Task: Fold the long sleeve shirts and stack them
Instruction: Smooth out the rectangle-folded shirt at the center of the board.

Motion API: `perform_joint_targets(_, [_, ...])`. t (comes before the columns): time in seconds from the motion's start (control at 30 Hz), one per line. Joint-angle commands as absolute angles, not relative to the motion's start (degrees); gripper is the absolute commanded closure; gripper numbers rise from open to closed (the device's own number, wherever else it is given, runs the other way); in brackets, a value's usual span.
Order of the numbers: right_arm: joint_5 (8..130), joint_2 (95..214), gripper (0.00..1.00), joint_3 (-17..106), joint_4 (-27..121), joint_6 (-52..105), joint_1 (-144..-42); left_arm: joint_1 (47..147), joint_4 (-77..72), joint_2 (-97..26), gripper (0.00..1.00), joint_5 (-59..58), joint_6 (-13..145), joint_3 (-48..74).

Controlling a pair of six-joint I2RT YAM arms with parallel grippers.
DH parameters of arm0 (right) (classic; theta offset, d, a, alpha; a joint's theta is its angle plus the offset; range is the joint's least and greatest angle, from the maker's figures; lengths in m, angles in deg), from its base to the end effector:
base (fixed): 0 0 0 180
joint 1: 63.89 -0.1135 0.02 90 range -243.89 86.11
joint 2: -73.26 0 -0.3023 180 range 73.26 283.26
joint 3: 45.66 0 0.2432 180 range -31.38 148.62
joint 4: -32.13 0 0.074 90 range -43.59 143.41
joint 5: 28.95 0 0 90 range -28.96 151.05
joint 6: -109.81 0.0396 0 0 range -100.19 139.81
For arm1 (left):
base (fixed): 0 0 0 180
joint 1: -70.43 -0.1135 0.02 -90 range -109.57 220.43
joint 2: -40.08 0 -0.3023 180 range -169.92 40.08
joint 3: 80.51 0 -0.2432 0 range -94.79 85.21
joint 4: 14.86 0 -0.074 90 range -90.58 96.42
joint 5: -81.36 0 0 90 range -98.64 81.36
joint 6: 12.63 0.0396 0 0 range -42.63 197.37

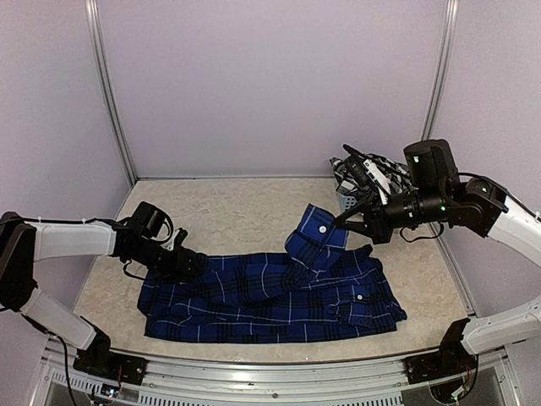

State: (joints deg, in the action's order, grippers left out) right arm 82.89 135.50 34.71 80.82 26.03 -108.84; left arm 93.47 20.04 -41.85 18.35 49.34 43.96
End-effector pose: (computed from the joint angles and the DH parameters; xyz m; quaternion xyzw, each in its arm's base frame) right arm 0.1352 0.1557 0.4004 -0.3714 0.7733 0.3586 0.3680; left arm 0.2211 -0.1136 0.2088 0.0168 0.9437 -0.3079 0.1200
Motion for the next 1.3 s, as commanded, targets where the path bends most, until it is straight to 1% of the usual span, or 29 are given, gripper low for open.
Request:
perform_joint_targets(0.0, [71.4,138.8,1.00,37.1,83.7,30.1,-108.4,93.5,22.0,-41.2,0.50,13.9,50.0,45.4])
perform_joint_targets(0.13, [66.1,141.2,1.00,37.1,84.3,32.1,-107.0,93.3,21.8,-42.1,0.51,12.0,49.5,45.4])
perform_joint_targets(0.3, [62.3,143.1,1.00,35.6,83.5,33.1,-105.6,91.8,19.3,-42.1,0.51,11.5,48.1,46.4])
perform_joint_targets(0.43, [61.5,144.9,1.00,34.1,83.0,32.9,-103.9,90.7,16.7,-41.0,0.51,13.6,46.9,46.4])
perform_joint_targets(0.7, [55.6,147.9,1.00,30.4,81.8,33.5,-100.5,89.8,12.6,-39.9,0.49,16.6,44.6,44.7])
perform_joint_targets(0.97, [54.1,149.3,1.00,23.5,77.7,35.9,-98.0,89.5,12.0,-39.4,0.47,16.1,43.6,42.6])
perform_joint_targets(1.27, [52.0,153.1,1.00,19.7,74.5,38.2,-95.7,89.5,11.0,-38.2,0.43,14.8,44.1,41.3])
